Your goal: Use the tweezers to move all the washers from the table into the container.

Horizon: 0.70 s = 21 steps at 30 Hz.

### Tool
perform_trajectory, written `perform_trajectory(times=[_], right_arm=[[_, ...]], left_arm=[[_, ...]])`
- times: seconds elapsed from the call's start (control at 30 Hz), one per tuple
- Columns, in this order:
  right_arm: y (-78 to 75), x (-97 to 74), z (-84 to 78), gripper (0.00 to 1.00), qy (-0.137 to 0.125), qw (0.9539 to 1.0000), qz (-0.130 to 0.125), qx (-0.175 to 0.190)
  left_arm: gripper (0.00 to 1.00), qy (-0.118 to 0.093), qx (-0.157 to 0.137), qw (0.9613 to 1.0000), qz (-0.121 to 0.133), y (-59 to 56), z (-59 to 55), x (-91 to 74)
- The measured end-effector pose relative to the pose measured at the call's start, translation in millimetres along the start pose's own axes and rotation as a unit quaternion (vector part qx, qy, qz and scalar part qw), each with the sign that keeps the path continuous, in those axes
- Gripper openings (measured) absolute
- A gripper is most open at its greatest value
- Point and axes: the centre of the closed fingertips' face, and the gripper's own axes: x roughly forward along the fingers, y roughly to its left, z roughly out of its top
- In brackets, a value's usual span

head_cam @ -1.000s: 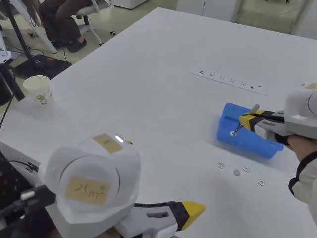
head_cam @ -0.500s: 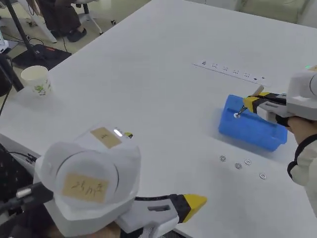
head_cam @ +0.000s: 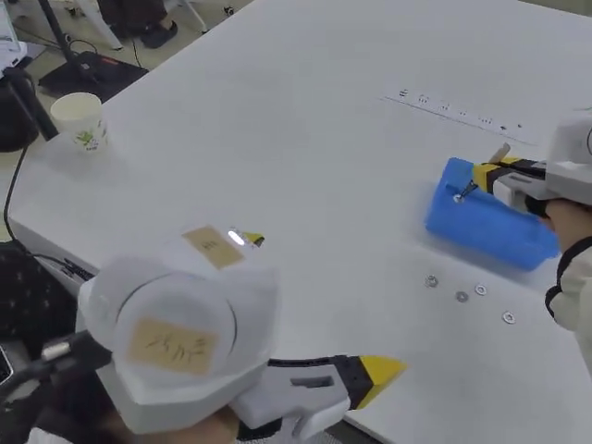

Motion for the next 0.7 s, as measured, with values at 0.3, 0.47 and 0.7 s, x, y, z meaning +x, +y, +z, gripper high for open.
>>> perform_trajectory(times=[0.3,0.47,0.7], right_arm=[[-5.3,15.8,-14.6,0.01,0.013,0.9995,0.0,0.03],[-4.0,20.4,-22.9,0.01,0.015,0.9987,-0.003,0.049],[-2.1,25.2,-26.2,0.01,0.012,0.9991,-0.003,0.041]], left_arm=[[0.99,0.009,-0.003,1.0,0.0,0.4,-5.0,4.4],[0.99,0.013,-0.008,0.9999,0.0,2.1,-8.2,5.3],[0.99,0.025,-0.009,0.9996,-0.003,2.1,-15.4,7.2]])
